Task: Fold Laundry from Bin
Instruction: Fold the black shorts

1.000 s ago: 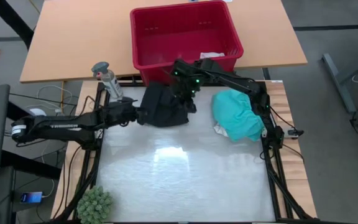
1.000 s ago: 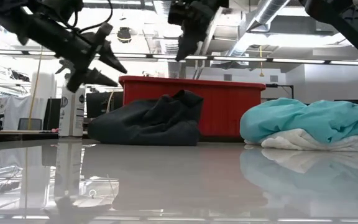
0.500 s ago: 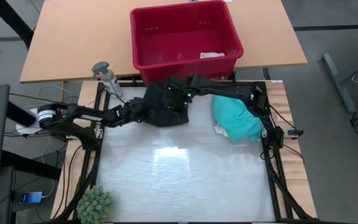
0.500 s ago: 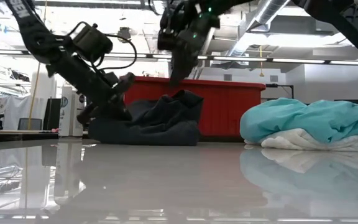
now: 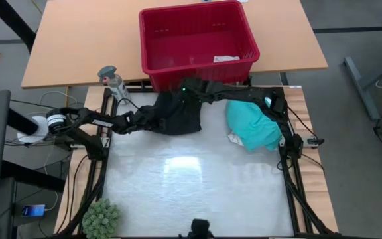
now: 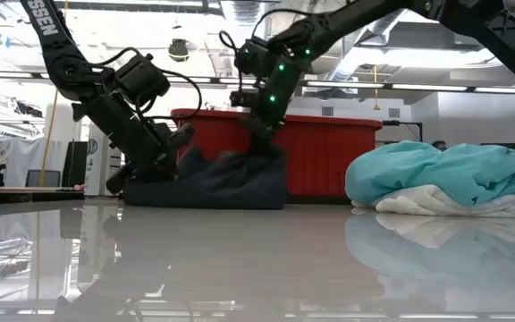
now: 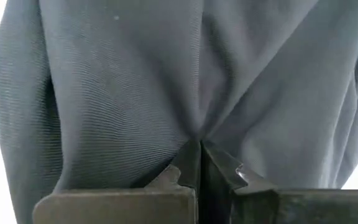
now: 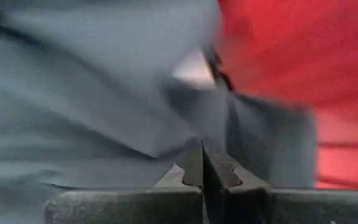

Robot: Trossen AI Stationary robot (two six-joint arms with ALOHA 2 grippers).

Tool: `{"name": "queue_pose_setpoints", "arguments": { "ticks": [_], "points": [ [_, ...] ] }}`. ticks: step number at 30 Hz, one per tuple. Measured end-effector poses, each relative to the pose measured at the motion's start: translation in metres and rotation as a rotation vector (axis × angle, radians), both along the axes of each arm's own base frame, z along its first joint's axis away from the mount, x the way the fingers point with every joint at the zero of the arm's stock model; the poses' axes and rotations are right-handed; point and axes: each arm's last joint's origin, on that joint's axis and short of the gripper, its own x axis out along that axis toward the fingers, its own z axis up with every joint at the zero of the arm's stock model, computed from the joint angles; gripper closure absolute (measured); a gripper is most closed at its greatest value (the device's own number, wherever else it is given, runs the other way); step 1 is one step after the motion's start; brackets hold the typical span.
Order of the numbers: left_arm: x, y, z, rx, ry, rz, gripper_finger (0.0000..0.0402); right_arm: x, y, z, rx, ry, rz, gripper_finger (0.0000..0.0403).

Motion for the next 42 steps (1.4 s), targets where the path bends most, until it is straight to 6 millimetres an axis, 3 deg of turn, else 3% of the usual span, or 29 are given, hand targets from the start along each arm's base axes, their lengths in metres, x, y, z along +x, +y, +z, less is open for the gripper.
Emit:
{"name": "queue_pose_setpoints", "arguments": {
  "ticks": [4,7,12,15,18,21,27,32,38,42],
  "points": [
    [0.0,-0.001,0.001,-0.045,-0.03,0.004,0.0401,-0.011,-0.015,0.009,-0.001,-0.027,-0.064,0.0372],
    [0.001,-0.002,0.01,-0.085,-0.116,-0.011,0.0401,-0.02,-0.012,0.033,0.001,-0.076,-0.049,0.0368],
    [-0.002,-0.005,0.051,0.033,-0.321,-0.054,0.0401,-0.038,0.009,0.078,0.09,-0.174,0.061,0.0379],
    [-0.011,-0.007,0.075,0.133,-0.39,-0.02,0.0401,-0.05,0.022,0.089,0.187,-0.197,0.113,0.0383],
    [-0.018,-0.009,0.089,0.192,-0.427,0.037,0.0401,-0.055,0.031,0.077,0.336,-0.222,0.13,0.0377],
    [-0.019,-0.009,0.09,0.194,-0.422,0.045,0.0401,-0.049,0.035,0.053,0.406,-0.276,0.12,0.0376],
    [-0.004,-0.002,0.059,0.141,-0.32,-0.014,0.0401,-0.037,0.048,0.008,0.42,-0.387,0.133,0.0389],
    [0.01,0.015,0.036,0.156,-0.248,0.024,0.0401,-0.04,0.041,-0.012,0.424,-0.512,0.056,0.0386],
    [0.026,0.035,0.021,0.138,-0.18,0.042,0.0402,-0.032,0.036,-0.05,0.462,-0.484,-0.005,0.0386],
    [0.03,0.038,0.017,0.105,-0.142,0.037,0.0401,-0.028,0.033,-0.077,0.498,-0.446,-0.133,0.0386]
  ]
}}
